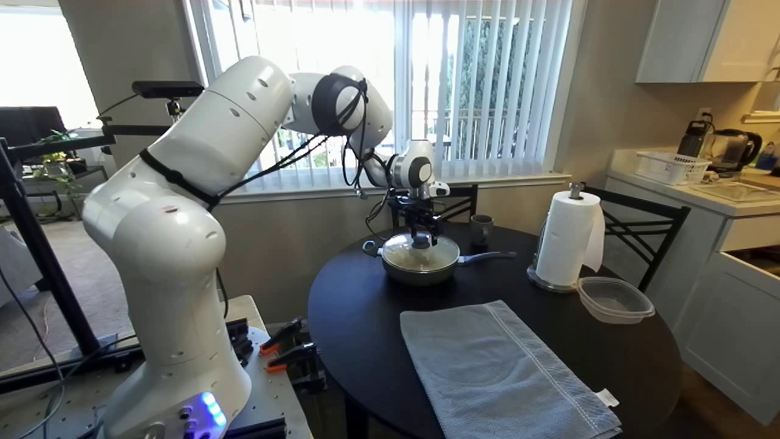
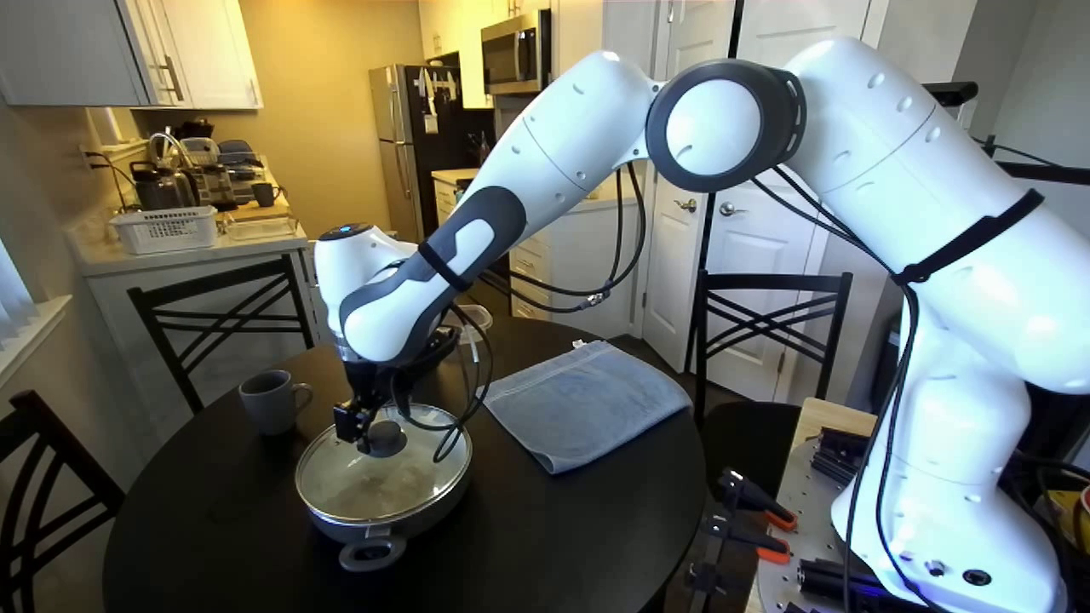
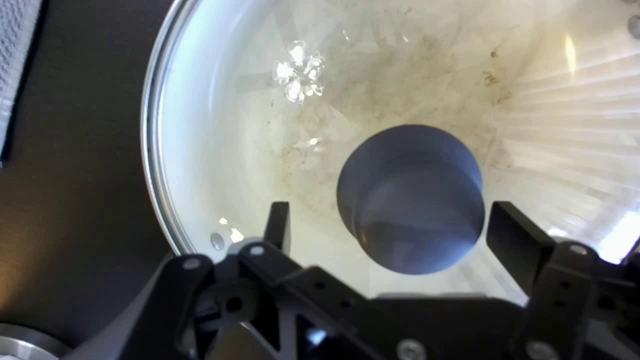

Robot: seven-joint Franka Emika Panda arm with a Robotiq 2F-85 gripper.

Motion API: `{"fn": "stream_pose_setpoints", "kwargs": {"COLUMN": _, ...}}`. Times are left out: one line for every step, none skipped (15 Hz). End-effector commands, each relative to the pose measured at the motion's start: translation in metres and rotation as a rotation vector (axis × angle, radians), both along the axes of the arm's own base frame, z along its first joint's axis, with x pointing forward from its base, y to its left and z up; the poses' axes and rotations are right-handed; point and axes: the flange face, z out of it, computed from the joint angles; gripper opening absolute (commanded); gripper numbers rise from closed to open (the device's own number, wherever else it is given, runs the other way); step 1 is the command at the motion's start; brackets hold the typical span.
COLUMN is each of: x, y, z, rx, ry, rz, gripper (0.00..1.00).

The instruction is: Pick up the clear pan lid and put it on the blue towel

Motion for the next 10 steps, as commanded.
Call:
{"fn": "stream_pose_setpoints", "kwargs": {"x": 0.002, "y": -0.0004, "z": 0.0016, "rx": -0.001, "ry": 0.015, "rz": -0.016, "gripper": 1.0}}
{"fn": "stream_pose_setpoints", "kwargs": {"x": 0.0021, "y": -0.0004, "z": 0.0013, "rx": -0.002, "ry": 0.014, "rz": -0.014, "gripper": 0.75}}
{"fn": "stream_pose_setpoints", "kwargs": {"x": 0.002, "y": -0.0004, "z": 0.0012, "rx": -0.003, "ry": 0.013, "rz": -0.012, "gripper": 0.74}}
{"fn": "stream_pose_setpoints", "kwargs": {"x": 0.002, "y": -0.0004, "z": 0.0012, "rx": -0.002, "ry": 0.013, "rz": -0.014, "gripper": 0.67}}
{"fn": "stream_pose_setpoints", "kwargs": {"x": 0.002, "y": -0.0005, "z": 0.0015, "rx": -0.001, "ry": 0.015, "rz": -0.018, "gripper": 0.6}}
{"fn": "stream_pose_setpoints", "kwargs": {"x": 0.002, "y": 0.0008, "z": 0.0027, "rx": 0.002, "ry": 0.015, "rz": -0.017, "gripper": 0.53}}
{"fn": "stream_pose_setpoints", "kwargs": {"x": 0.0016, "y": 0.0017, "z": 0.0034, "rx": 0.0, "ry": 0.02, "rz": -0.02, "gripper": 0.48}}
{"fn": "stream_pose_setpoints", "kwargs": {"x": 0.0012, "y": 0.0029, "z": 0.0042, "rx": 0.0, "ry": 0.022, "rz": -0.022, "gripper": 0.42}}
{"fn": "stream_pose_setpoints", "kwargs": {"x": 0.0012, "y": 0.0035, "z": 0.0049, "rx": 0.0, "ry": 0.024, "rz": -0.023, "gripper": 0.34}}
{"fn": "stream_pose_setpoints", "kwargs": {"x": 0.0012, "y": 0.0032, "z": 0.0052, "rx": -0.001, "ry": 0.027, "rz": -0.024, "gripper": 0.33}}
